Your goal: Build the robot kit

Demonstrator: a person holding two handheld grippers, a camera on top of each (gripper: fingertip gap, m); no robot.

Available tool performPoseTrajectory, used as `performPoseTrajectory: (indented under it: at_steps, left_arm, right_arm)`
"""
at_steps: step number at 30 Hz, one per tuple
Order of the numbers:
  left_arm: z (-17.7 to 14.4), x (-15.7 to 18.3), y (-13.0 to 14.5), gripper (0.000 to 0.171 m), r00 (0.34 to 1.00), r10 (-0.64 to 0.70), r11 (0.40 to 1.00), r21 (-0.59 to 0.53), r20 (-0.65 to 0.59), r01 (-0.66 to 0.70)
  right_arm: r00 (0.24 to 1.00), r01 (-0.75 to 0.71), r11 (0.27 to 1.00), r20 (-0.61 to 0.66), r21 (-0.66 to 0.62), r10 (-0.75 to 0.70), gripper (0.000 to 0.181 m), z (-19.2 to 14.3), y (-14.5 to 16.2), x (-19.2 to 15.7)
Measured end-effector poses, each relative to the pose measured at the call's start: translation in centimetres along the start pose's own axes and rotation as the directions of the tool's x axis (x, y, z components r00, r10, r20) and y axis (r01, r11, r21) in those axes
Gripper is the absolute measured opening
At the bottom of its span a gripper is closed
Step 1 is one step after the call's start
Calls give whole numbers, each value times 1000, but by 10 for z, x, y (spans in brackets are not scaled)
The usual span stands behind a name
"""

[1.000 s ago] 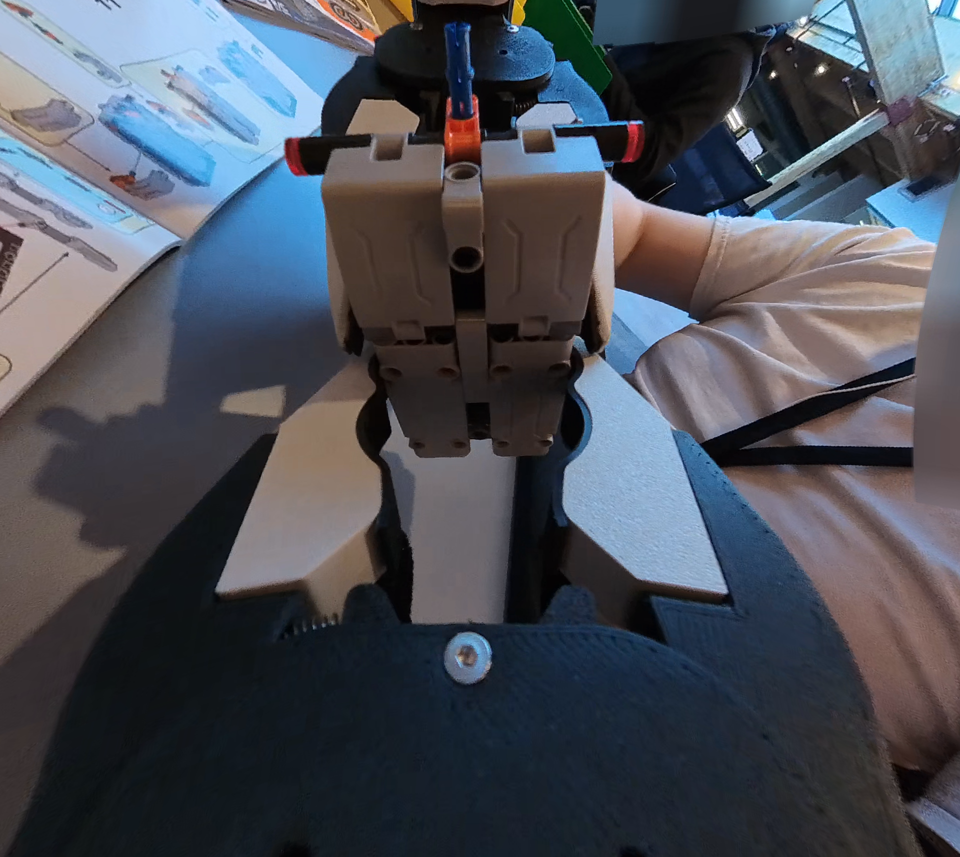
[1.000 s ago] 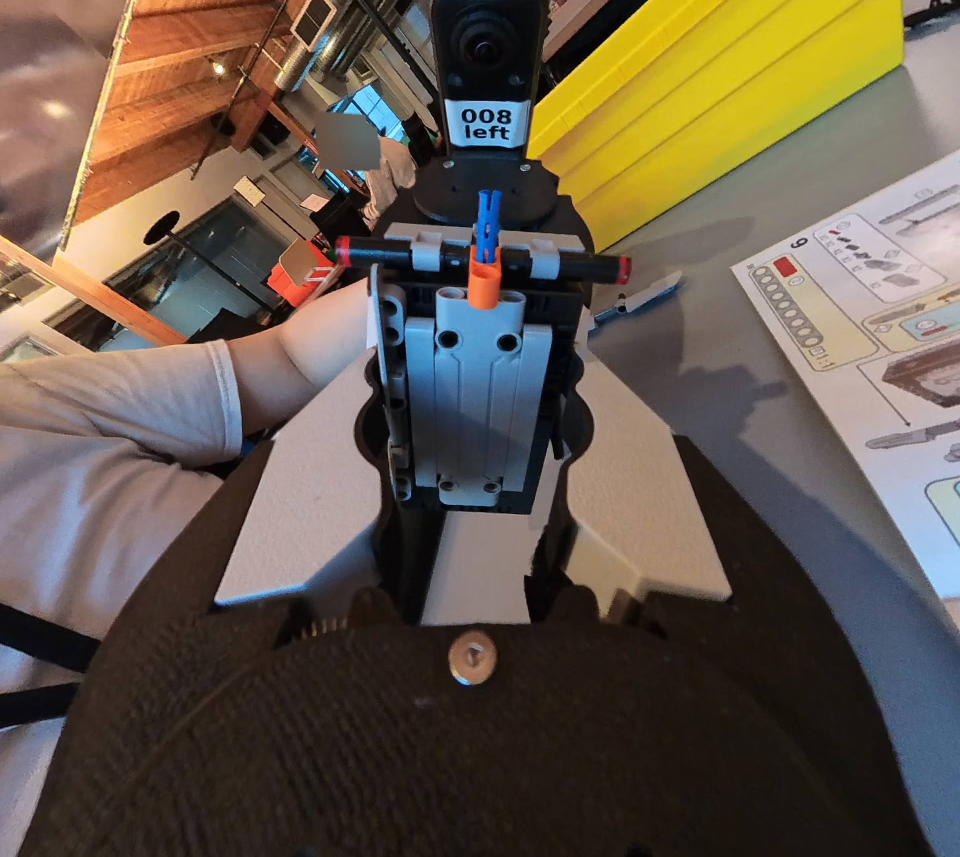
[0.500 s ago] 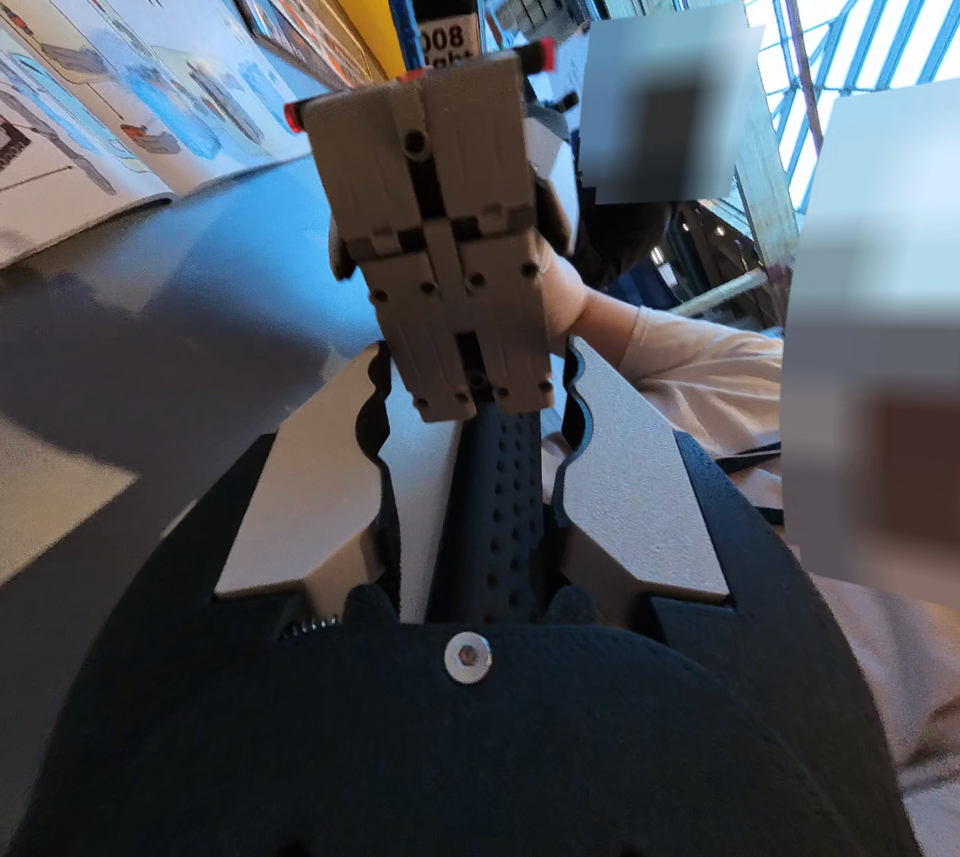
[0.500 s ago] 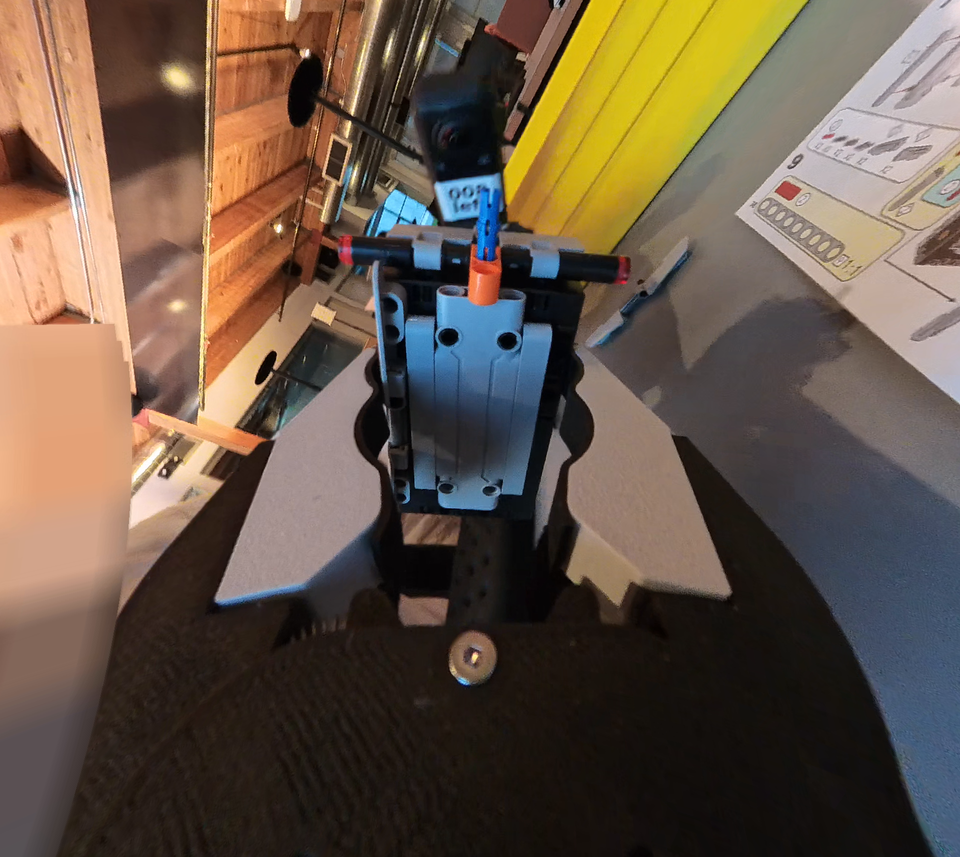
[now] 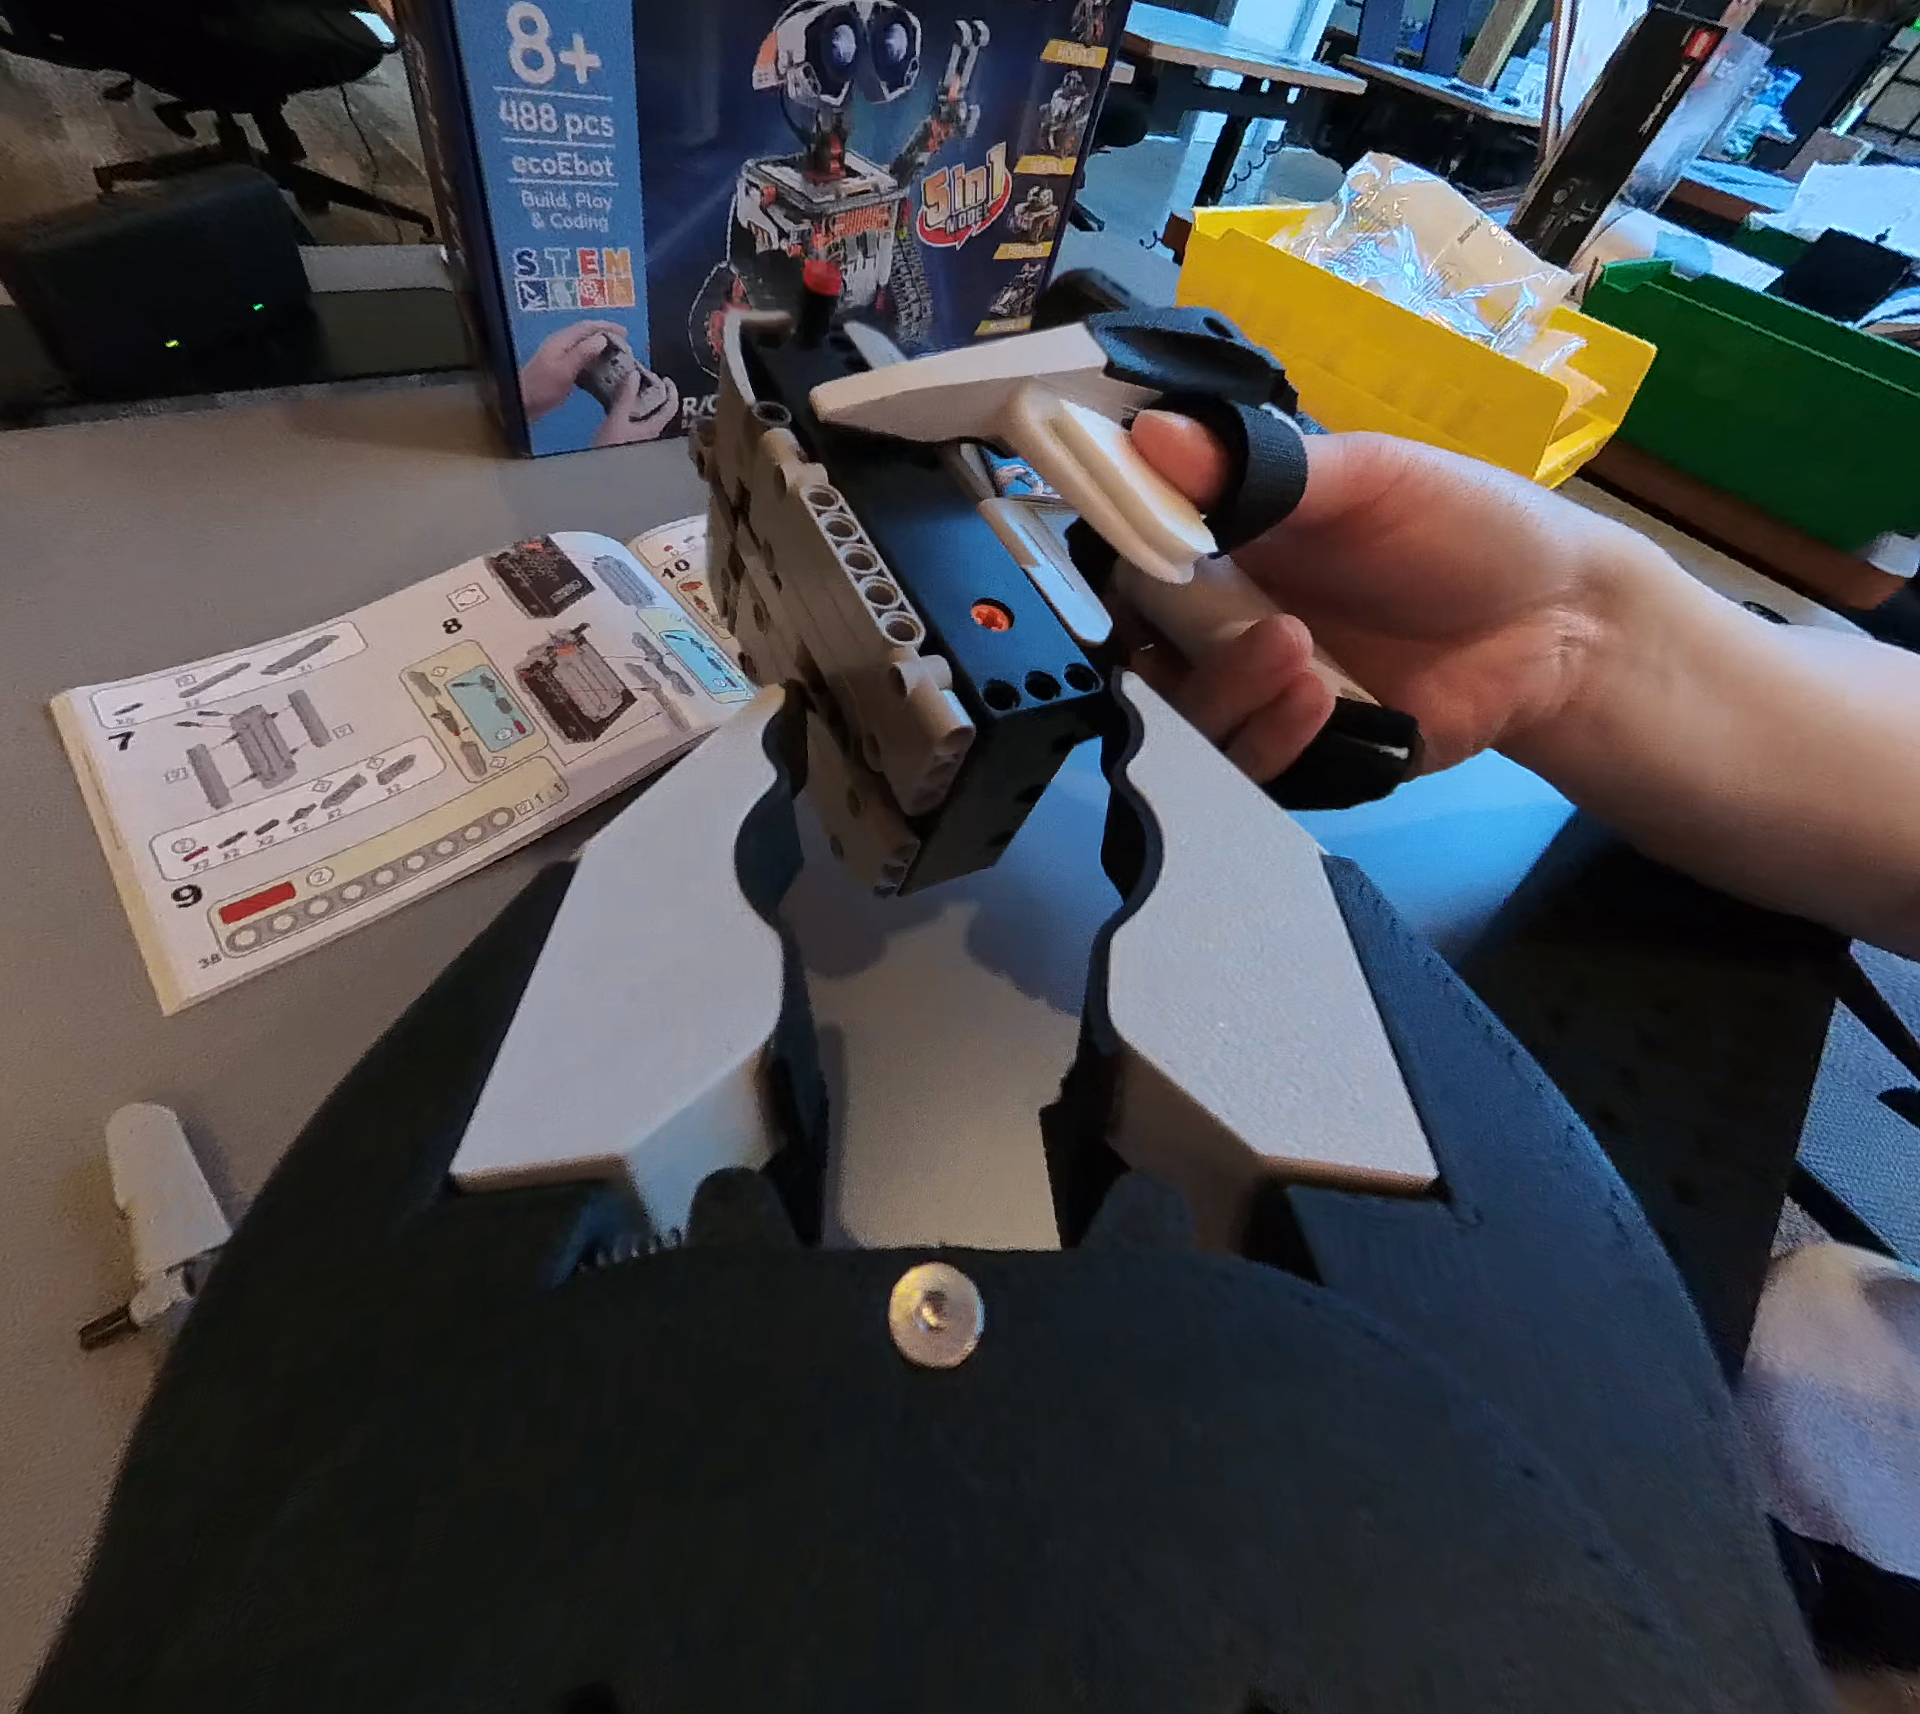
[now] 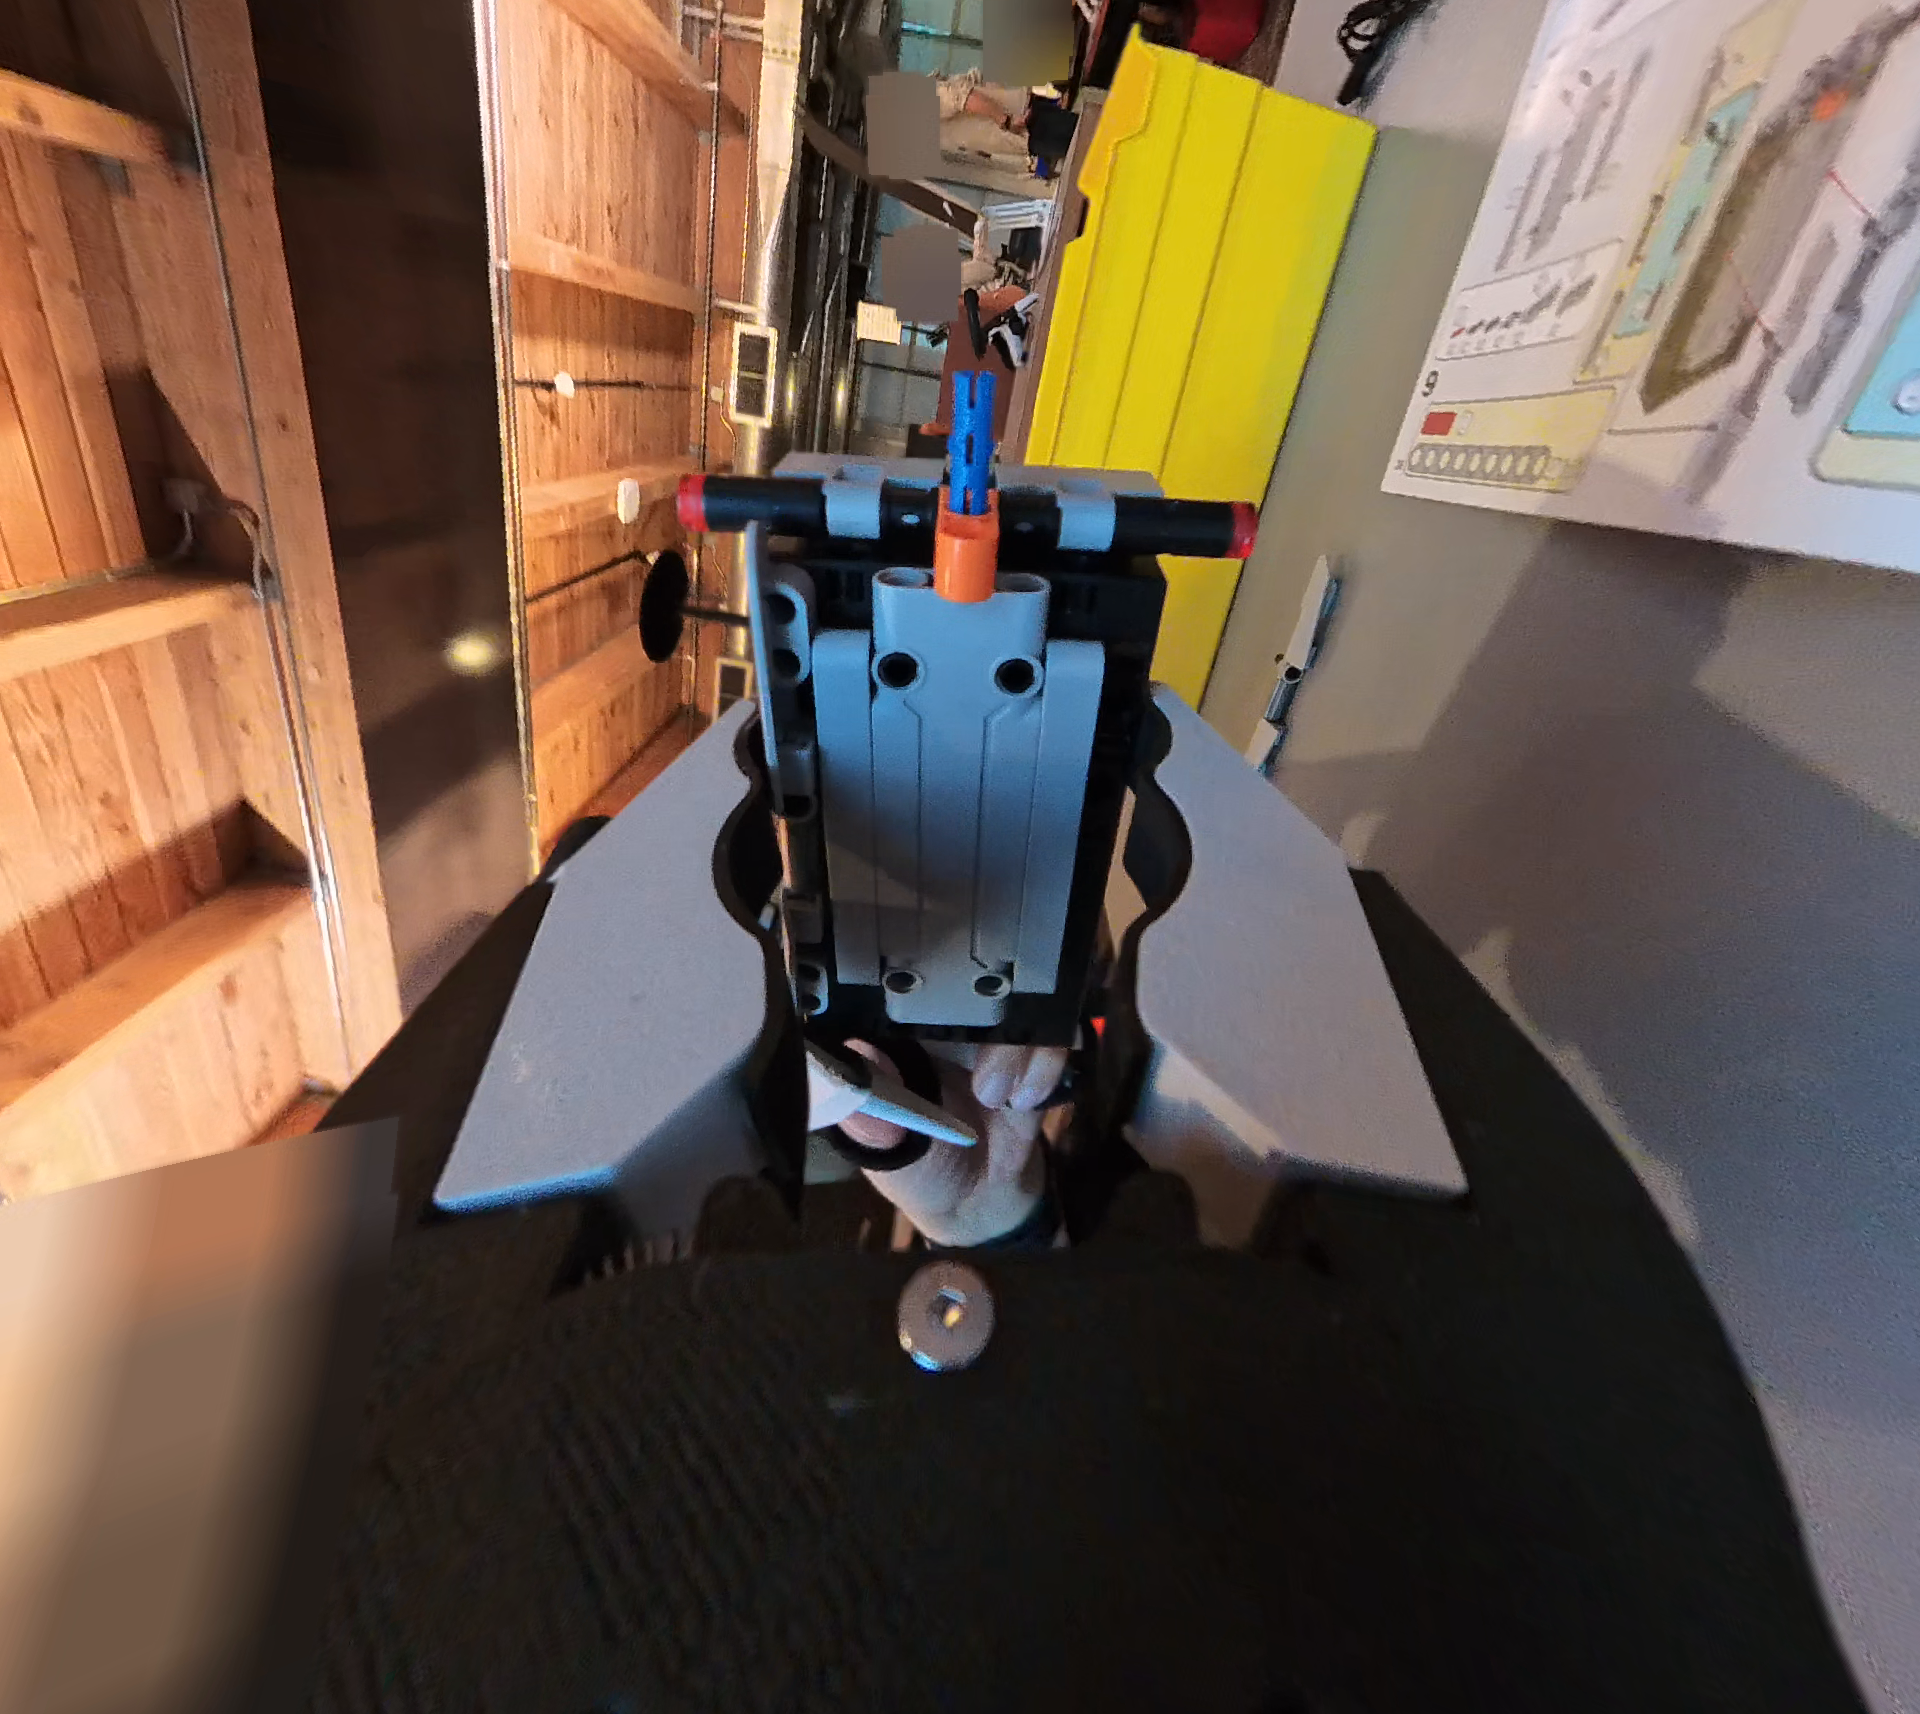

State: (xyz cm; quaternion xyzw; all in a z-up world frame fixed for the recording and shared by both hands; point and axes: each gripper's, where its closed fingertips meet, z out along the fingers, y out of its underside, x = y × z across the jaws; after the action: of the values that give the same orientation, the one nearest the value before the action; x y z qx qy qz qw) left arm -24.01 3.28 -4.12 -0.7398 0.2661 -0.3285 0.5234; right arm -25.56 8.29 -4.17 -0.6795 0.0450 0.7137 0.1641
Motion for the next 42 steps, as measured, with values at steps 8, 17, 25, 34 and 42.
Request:
performPoseTrajectory:
  at_steps: [8,17,25,34,42]
  left_arm:
    - [5,10,11,55,999,29,998,-51,-32,-31]
    - [-7,2,16,60,999,-2,1000,-19,-35,1]
    - [-28,11,0,70,935,-225,966,66,-275,252]
    - [-35,33,-11,68,750,-382,879,39,-541,475]
    - [-51,55,-33,66,729,-295,889,102,-618,446]
  right_arm:
    - [991,-134,991,-13,20,134,64,-10,-3,6]
    - [978,203,976,74,-85,-197,64,-5,-5,-9]
    - [888,450,845,251,-289,-386,65,9,51,-31]
    - [883,463,839,227,-285,-410,64,20,81,-49]
    - [760,627,750,380,-213,-527,87,3,78,-104]
